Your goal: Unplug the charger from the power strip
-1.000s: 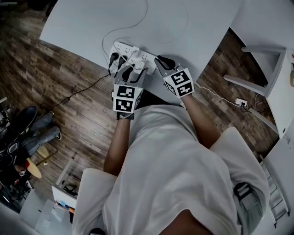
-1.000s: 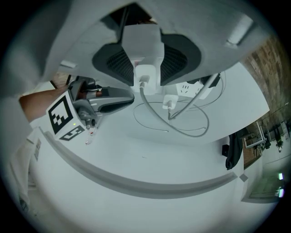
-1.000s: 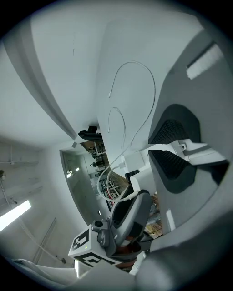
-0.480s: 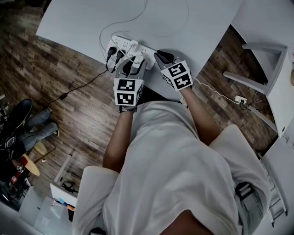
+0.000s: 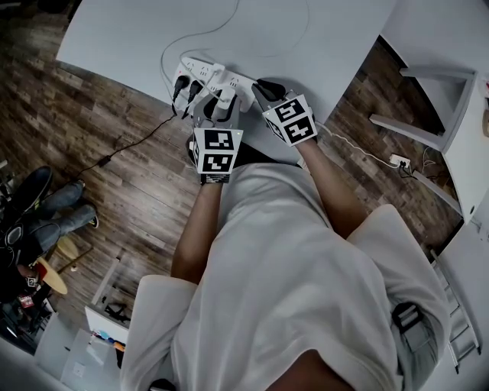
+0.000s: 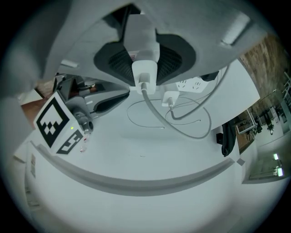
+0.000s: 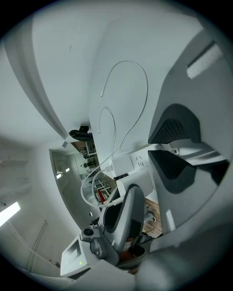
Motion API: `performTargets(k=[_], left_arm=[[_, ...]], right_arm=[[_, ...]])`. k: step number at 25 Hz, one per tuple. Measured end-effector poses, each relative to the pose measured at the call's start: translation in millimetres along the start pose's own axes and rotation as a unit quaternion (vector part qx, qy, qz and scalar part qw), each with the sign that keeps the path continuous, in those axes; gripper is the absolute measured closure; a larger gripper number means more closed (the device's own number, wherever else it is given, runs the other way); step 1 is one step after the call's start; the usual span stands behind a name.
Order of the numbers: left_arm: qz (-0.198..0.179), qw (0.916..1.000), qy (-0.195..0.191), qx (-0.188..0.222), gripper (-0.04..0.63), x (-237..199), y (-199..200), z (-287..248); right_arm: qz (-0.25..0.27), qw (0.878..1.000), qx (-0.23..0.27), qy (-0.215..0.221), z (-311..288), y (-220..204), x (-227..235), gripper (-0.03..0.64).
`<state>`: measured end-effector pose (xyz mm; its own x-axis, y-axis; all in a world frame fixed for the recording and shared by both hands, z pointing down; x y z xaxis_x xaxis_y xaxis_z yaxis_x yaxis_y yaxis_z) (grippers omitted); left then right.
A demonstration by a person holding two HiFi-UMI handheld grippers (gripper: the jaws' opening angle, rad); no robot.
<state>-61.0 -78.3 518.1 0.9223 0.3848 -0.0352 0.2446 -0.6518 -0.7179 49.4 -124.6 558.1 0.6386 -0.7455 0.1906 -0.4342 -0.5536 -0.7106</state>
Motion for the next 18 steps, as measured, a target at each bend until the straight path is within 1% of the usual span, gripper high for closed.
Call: performTargets(k=[2, 5, 7, 9, 12, 13, 14, 16, 18], left_arm=[[0.02, 0.9997, -0.009, 0.004, 0.453, -1.5, -1.3, 0.2], [0.07, 0.997, -0.026, 0.019, 0.449, -5.8, -3.7, 0.7], [0.082, 0.9959, -0.029, 0.023, 0.449, -7.8, -3.4, 1.2], [0.066, 0.9973, -0.027, 0.017, 0.45, -7.3, -3.3, 0.8], [0.009, 0.9999, -0.013, -0.001, 0.454, -2.2, 0.4, -0.6], [-0.003, 0.9999, -0.01, -0.005, 0.454, -0.6, 1.8, -1.0], [-0.009, 0.9999, -0.009, -0.007, 0.454, 0.2, 2.8, -1.2], [-0.007, 0.9999, -0.01, -0.01, 0.454, -1.0, 3.2, -1.0], [0.013, 0.9997, -0.018, -0.007, 0.454, -5.0, 1.7, -1.1]], right_arm=[[0.0, 1.0, 0.002, -0.004, 0.6, -1.3, -0.2, 0.569], [0.002, 1.0, 0.0, -0.003, 1.2, -1.9, 1.0, 0.569], [0.0, 1.0, 0.002, -0.001, 1.0, -1.6, 1.4, 0.568], [-0.003, 1.0, 0.004, -0.004, 0.4, -2.2, 0.8, 0.568], [-0.005, 1.0, 0.006, -0.011, 0.9, -2.1, 0.5, 0.569], [-0.005, 1.0, 0.007, -0.013, 1.2, -1.5, 0.6, 0.569], [-0.004, 1.0, 0.007, -0.015, 1.2, -0.9, 0.5, 0.569], [-0.003, 1.0, 0.008, -0.015, 0.2, -0.4, 0.0, 0.569], [-0.005, 1.0, 0.009, -0.015, -0.9, -0.8, -0.2, 0.569]])
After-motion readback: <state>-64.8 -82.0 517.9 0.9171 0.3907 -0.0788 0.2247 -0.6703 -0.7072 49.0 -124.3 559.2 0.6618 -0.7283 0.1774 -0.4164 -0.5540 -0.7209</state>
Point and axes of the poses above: the fingertips, and each gripper's own axes: z backward along the fingers, x to its right, y out of its top, the point moved 6 cm from there along z, backward along the fingers, and after that the axes turned 1 degree about -x, right-handed, at the moved point
